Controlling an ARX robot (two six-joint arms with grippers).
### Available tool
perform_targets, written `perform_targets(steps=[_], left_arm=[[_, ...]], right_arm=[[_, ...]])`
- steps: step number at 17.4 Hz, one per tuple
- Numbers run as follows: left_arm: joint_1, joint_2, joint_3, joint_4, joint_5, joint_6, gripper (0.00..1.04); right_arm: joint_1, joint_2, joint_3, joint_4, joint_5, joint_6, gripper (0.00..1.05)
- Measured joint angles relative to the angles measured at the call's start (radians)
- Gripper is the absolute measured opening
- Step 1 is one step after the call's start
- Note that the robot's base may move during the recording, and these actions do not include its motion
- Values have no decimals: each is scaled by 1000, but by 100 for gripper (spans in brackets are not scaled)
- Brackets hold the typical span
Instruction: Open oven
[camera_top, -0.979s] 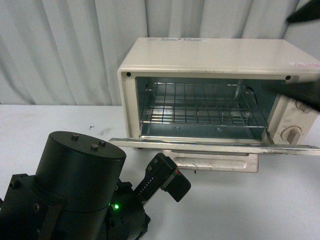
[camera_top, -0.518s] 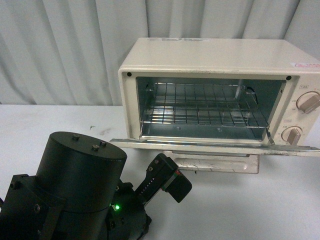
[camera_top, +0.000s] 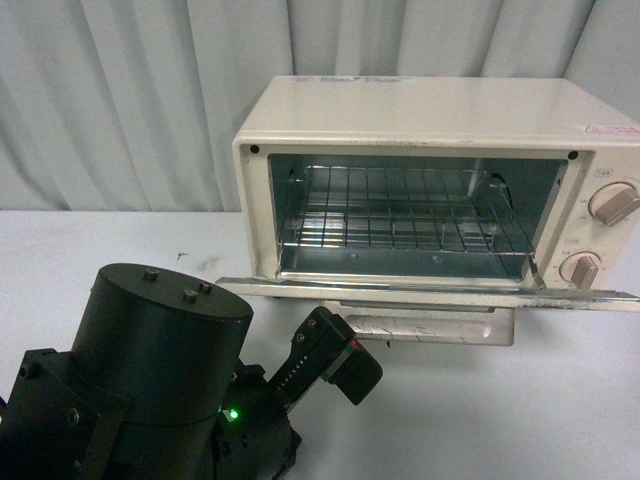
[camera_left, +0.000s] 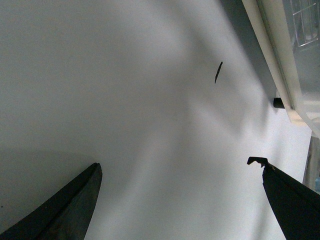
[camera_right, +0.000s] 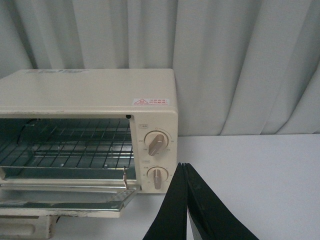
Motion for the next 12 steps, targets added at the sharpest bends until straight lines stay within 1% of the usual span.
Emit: perform_targets(steps=[1, 2, 3, 5, 12], left_arm=[[0, 0, 0, 0, 4, 0, 98], [0, 0, 0, 0, 4, 0, 98], [0, 0, 0, 0, 2, 0, 98], [0, 0, 0, 0, 3, 0, 98], [0, 0, 0, 0, 3, 0, 98]], right_arm=[[5, -77, -25, -55, -3, 0, 2], [5, -111, -36, -75, -3, 0, 2], [5, -108, -64, -12, -3, 0, 2], [5, -156, -79, -97, -2, 2, 2], [5, -402, -79, -302, -3, 2, 2]])
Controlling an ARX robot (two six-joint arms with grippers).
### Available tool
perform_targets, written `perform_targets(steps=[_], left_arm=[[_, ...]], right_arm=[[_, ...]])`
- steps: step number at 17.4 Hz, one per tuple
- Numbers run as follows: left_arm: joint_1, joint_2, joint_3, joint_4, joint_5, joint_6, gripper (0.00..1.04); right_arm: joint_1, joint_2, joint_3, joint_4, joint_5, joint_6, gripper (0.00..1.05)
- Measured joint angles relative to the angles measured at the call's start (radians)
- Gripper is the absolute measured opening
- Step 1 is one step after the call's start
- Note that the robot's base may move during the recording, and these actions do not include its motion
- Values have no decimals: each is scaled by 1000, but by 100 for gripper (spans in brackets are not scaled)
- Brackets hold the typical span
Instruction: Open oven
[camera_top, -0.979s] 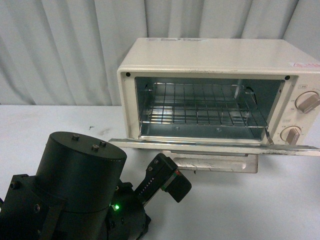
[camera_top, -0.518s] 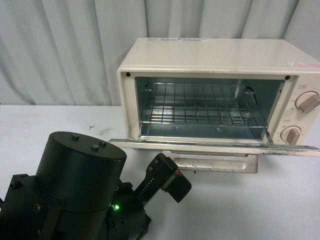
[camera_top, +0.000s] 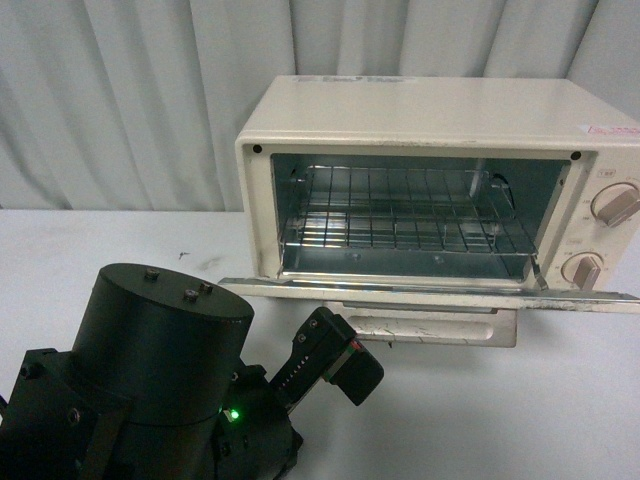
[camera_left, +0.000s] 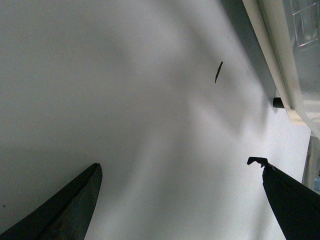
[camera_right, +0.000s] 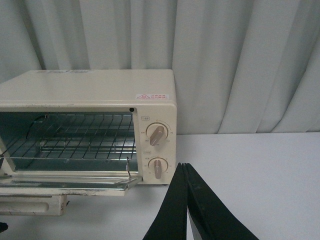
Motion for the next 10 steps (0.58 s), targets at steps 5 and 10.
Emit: perform_targets(steps=[5, 10], left_arm=[[0, 0, 0, 0, 0, 0, 98], [0, 0, 0, 0, -1, 0, 98]], right_arm=[[0, -108, 0, -109, 0, 0, 2], [0, -185, 0, -188, 0, 0, 2]])
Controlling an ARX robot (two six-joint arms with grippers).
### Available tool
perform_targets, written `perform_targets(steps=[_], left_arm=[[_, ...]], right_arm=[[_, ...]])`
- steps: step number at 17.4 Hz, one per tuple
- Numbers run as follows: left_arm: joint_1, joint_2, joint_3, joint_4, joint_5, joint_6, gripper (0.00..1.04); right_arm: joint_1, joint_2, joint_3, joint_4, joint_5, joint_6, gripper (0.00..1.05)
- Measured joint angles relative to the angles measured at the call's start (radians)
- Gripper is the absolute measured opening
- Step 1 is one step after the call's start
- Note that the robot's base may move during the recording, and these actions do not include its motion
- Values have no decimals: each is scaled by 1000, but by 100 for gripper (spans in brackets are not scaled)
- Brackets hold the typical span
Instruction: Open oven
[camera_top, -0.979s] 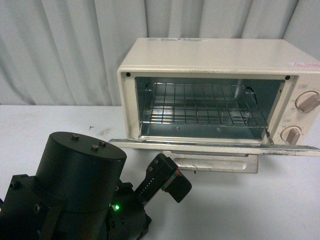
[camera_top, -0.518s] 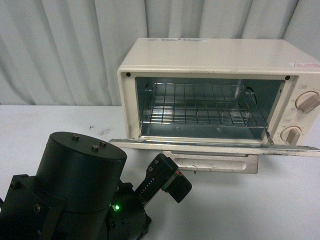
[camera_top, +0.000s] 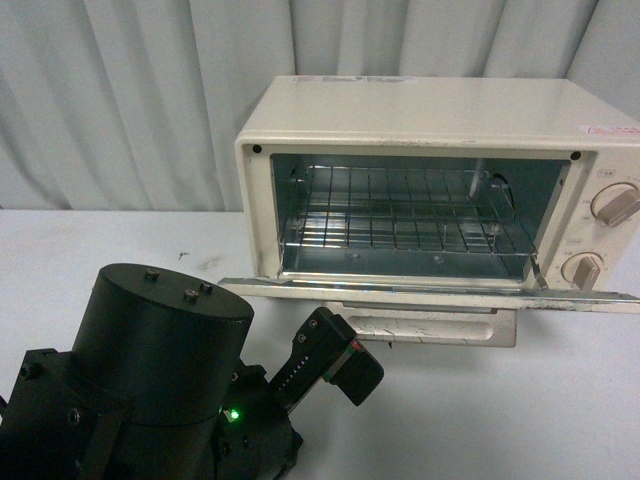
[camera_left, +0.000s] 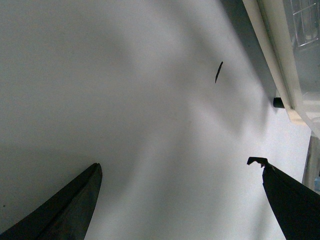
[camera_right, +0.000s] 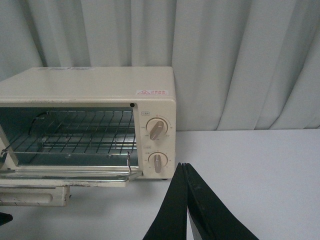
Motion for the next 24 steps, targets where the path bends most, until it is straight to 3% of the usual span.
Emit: perform_targets(steps=[2, 4, 8, 9, 17, 23, 24], left_arm=[[0, 0, 0, 0, 0, 0, 98], [0, 0, 0, 0, 3, 0, 98], [0, 0, 0, 0, 2, 0, 98], [0, 0, 0, -1, 2, 0, 98], [0, 0, 0, 0, 2, 0, 98], [0, 0, 0, 0, 2, 0, 98], [-15, 8, -19, 76, -66, -27, 98]], right_arm=[[0, -30, 0, -29, 0, 0, 2], [0, -184, 0, -204, -1, 0, 2], [0, -195, 0, -203, 0, 0, 2], [0, -195, 0, -203, -1, 0, 8], [0, -195, 0, -203, 0, 0, 96], [0, -195, 0, -203, 0, 0, 98], [0, -195, 0, -203, -1, 0, 98]])
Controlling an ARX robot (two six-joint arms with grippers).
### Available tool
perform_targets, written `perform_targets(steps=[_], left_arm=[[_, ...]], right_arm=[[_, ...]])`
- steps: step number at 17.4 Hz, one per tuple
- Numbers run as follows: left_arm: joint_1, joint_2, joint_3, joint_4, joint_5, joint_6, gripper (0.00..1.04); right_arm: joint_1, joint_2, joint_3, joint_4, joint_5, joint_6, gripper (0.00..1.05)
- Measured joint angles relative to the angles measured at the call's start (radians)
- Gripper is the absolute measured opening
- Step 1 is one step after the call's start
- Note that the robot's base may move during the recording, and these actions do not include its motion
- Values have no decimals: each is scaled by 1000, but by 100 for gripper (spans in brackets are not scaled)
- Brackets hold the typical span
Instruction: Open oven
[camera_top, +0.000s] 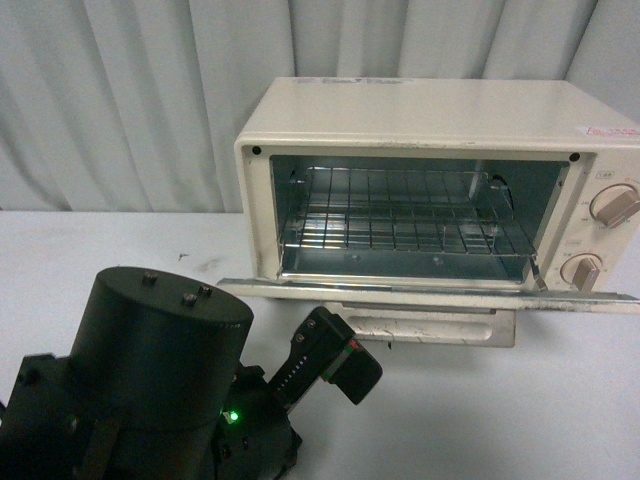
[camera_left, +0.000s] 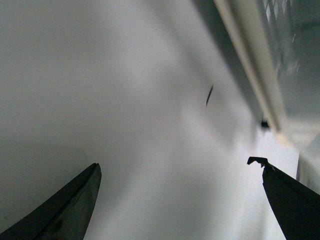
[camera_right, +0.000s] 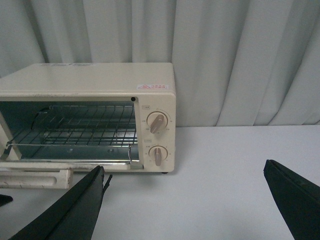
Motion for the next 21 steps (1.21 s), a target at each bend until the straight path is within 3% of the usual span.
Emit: perform_targets(steps=[1, 3, 6, 9, 11, 14, 16, 19, 21], left_arm=[[-10, 5, -28, 76, -130, -82, 98], [16, -29, -74, 99, -215, -145, 98], [62, -111, -137, 85, -148, -105, 98], [120, -201, -212, 95, 8, 31, 98], [223, -323, -299, 27, 146, 208, 98], [365, -539, -357, -130, 171, 431, 98], [418, -689, -373, -202, 149, 554, 98], [417, -853, -371, -311, 117, 652, 98], [365, -844, -422, -34, -61, 797, 86]], right_arm=[[0, 0, 0, 0, 0, 0, 98], [0, 0, 0, 0, 0, 0, 98], [0, 0, 0, 0, 0, 0, 98], [0, 0, 0, 0, 0, 0, 98], [0, 0, 0, 0, 0, 0, 98], [0, 0, 0, 0, 0, 0, 98], [0, 0, 0, 0, 0, 0, 98], [0, 0, 0, 0, 0, 0, 98], [0, 0, 0, 0, -1, 0, 98]])
